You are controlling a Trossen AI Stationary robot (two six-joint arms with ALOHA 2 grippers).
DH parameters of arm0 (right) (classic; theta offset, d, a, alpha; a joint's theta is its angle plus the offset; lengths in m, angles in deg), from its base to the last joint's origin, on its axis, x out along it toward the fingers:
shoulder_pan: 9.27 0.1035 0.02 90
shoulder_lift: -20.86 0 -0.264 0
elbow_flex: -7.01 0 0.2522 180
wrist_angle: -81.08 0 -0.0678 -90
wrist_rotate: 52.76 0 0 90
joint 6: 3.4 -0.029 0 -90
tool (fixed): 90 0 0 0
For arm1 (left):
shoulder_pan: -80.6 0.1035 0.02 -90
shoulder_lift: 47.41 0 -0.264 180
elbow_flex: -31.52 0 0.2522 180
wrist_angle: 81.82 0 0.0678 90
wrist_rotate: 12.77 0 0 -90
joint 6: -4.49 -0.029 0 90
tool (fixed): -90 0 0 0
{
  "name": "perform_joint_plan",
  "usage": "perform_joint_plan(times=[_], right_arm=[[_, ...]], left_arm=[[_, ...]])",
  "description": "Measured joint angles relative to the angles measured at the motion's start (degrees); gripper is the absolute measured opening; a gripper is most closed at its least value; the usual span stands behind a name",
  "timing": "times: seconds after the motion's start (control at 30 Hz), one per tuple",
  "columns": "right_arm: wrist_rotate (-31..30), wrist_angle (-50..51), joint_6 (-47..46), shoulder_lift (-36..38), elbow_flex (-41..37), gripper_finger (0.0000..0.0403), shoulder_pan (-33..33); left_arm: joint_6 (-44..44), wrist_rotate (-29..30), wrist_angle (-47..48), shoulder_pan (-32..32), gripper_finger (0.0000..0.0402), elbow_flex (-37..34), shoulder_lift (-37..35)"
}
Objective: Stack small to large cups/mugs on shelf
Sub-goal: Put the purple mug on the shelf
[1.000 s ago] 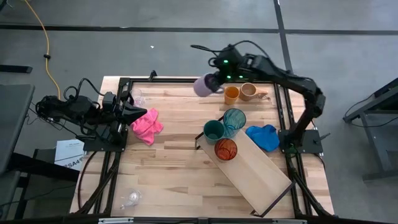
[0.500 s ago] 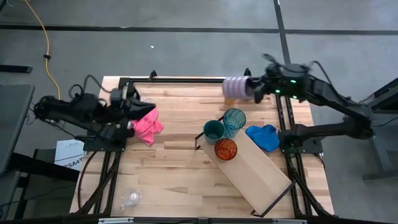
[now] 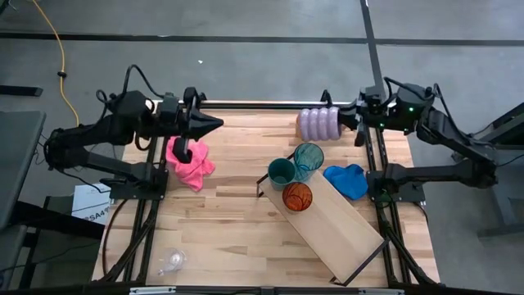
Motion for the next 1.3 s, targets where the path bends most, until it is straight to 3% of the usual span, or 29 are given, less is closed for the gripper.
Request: perform_joint_plan(times=[0.8, 1.03, 1.3], right_arm=[[0.57, 1.15, 0.9, 1.41, 0.19, 0.0007, -0.03], [1.16, 19.54, 0.94, 0.46, 14.57, 0.0007, -0.03], [9.9, 50.45, -0.26, -7.65, 34.04, 0.0007, 1.84]], left_arm=[[2.91, 0.36, 3.43, -0.04, 0.0, -0.44, 0.02], [4.17, 0.38, 3.32, -0.04, 0.0, -0.44, 0.02], [4.21, 1.89, 3.39, -0.04, 0.0, -0.44, 0.02]])
